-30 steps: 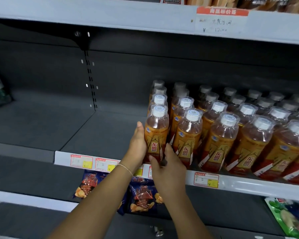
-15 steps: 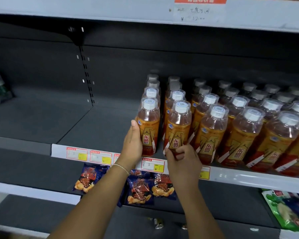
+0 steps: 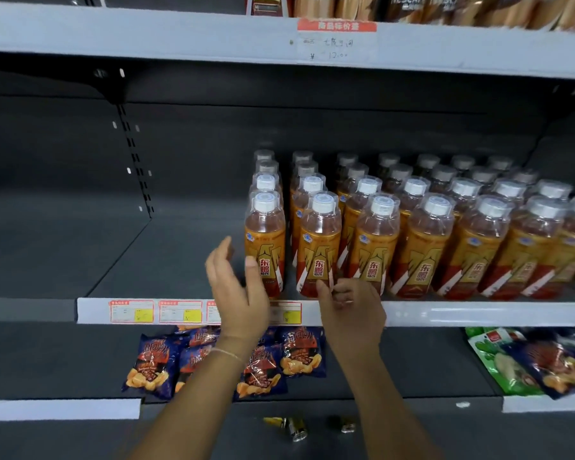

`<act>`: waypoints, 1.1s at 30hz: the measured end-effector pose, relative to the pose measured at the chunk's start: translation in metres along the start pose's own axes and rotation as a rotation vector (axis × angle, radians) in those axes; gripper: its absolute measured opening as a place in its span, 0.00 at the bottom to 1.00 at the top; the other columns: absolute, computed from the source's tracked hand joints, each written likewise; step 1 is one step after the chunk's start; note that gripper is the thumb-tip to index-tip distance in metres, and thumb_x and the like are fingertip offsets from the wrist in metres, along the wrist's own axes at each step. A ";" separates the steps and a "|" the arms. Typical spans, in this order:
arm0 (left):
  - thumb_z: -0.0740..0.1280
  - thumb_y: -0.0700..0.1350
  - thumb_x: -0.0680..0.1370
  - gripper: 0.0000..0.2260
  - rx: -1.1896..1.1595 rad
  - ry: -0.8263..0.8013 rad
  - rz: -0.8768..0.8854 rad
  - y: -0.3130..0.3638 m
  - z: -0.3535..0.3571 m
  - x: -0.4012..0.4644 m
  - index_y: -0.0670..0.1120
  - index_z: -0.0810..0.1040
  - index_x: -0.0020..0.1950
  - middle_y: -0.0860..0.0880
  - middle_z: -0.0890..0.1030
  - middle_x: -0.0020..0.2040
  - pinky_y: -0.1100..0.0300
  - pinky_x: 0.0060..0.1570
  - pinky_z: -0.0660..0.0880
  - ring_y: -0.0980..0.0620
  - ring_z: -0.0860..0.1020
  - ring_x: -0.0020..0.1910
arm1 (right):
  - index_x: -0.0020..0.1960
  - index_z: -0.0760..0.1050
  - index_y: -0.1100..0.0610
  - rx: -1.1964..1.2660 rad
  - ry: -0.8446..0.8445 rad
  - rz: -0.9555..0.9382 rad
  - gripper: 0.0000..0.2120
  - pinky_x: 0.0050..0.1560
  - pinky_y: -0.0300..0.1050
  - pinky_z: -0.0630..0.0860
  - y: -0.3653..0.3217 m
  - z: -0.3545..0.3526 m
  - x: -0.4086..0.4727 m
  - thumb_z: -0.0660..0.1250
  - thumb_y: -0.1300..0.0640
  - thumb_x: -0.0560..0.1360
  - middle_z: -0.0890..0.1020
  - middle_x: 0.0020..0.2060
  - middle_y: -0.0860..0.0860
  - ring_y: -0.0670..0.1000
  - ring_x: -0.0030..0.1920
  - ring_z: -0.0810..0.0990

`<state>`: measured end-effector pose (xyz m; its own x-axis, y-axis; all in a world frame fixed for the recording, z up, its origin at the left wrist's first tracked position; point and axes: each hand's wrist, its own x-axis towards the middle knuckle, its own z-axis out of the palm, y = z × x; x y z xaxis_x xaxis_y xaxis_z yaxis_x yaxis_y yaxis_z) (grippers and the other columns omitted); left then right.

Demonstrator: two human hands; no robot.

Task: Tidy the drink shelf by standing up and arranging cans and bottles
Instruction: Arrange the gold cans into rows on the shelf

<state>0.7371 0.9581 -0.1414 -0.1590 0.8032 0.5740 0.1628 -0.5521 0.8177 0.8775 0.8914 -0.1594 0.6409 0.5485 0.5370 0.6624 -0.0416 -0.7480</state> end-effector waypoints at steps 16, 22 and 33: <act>0.61 0.43 0.81 0.08 0.027 -0.581 0.235 0.043 0.032 -0.039 0.47 0.78 0.57 0.55 0.77 0.48 0.65 0.44 0.75 0.60 0.75 0.47 | 0.39 0.69 0.52 -0.158 -0.061 0.306 0.16 0.28 0.37 0.62 0.026 -0.026 0.032 0.75 0.47 0.74 0.77 0.30 0.46 0.44 0.31 0.75; 0.61 0.42 0.81 0.08 0.035 -0.582 0.211 0.057 0.048 -0.048 0.47 0.79 0.56 0.53 0.80 0.48 0.62 0.43 0.77 0.58 0.77 0.45 | 0.40 0.70 0.50 -0.207 -0.152 0.271 0.14 0.30 0.35 0.63 0.029 -0.058 0.036 0.74 0.46 0.74 0.78 0.31 0.44 0.41 0.33 0.75; 0.63 0.37 0.78 0.10 0.016 -0.563 0.193 0.136 0.170 -0.109 0.42 0.80 0.56 0.47 0.80 0.46 0.56 0.46 0.77 0.50 0.78 0.45 | 0.52 0.80 0.51 -0.203 -0.201 0.056 0.06 0.35 0.24 0.68 0.094 -0.221 0.064 0.70 0.50 0.78 0.80 0.36 0.40 0.34 0.33 0.77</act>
<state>0.9425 0.8331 -0.0998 0.4151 0.6859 0.5977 0.1524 -0.7001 0.6975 1.0670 0.7380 -0.1093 0.6024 0.6942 0.3939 0.7052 -0.2318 -0.6700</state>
